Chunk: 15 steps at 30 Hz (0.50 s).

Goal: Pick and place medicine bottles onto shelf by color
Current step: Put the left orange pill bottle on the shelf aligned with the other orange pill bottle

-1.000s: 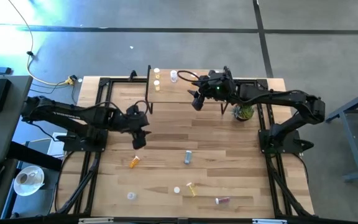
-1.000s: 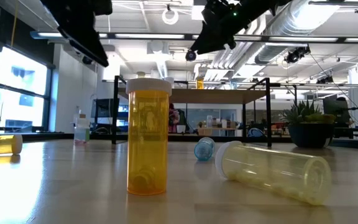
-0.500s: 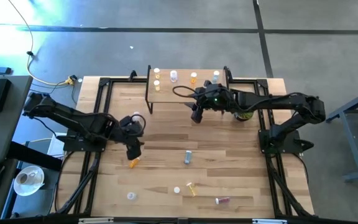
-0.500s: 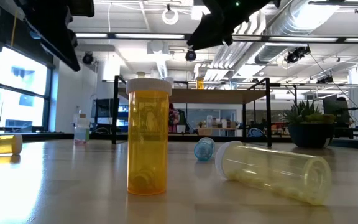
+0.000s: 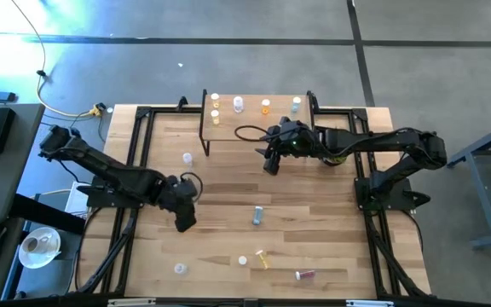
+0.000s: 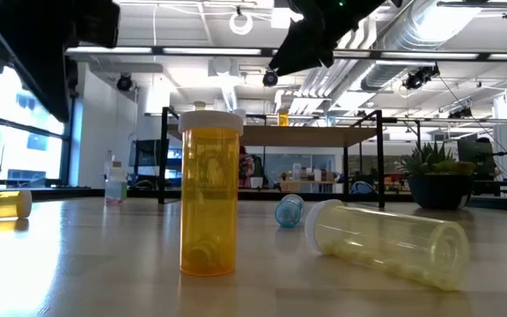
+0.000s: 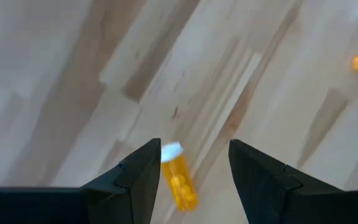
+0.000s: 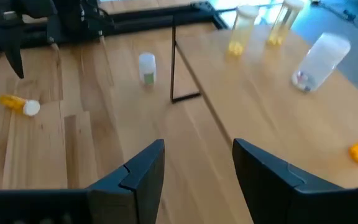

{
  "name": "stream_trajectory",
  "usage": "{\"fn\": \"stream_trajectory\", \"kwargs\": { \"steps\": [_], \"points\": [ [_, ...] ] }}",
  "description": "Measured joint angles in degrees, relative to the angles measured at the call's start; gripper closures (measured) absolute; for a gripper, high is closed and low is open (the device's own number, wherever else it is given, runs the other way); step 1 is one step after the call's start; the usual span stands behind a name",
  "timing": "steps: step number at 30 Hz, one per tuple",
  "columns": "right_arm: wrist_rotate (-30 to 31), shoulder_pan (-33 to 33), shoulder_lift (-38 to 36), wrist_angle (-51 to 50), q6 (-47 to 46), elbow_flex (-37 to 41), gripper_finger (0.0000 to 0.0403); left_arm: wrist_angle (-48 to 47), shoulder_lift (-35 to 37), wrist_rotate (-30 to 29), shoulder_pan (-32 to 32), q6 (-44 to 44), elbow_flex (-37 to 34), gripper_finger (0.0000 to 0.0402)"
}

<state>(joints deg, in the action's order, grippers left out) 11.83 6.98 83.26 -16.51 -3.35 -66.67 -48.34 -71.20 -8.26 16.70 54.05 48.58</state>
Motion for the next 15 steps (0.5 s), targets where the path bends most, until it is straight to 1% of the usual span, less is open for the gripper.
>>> {"fn": "stream_trajectory", "kwargs": {
  "steps": [7,15],
  "points": [
    [0.2,-0.9,0.0,-1.6,-0.9,0.0,0.0221,-0.9,-5.6,4.0,1.9,7.9,0.0,0.0223],
    [0.2,-2.1,0.0,-1.7,-0.8,0.0,0.0221,-0.9,-12.6,6.4,3.4,11.5,0.0,0.0223]
  ]
}}
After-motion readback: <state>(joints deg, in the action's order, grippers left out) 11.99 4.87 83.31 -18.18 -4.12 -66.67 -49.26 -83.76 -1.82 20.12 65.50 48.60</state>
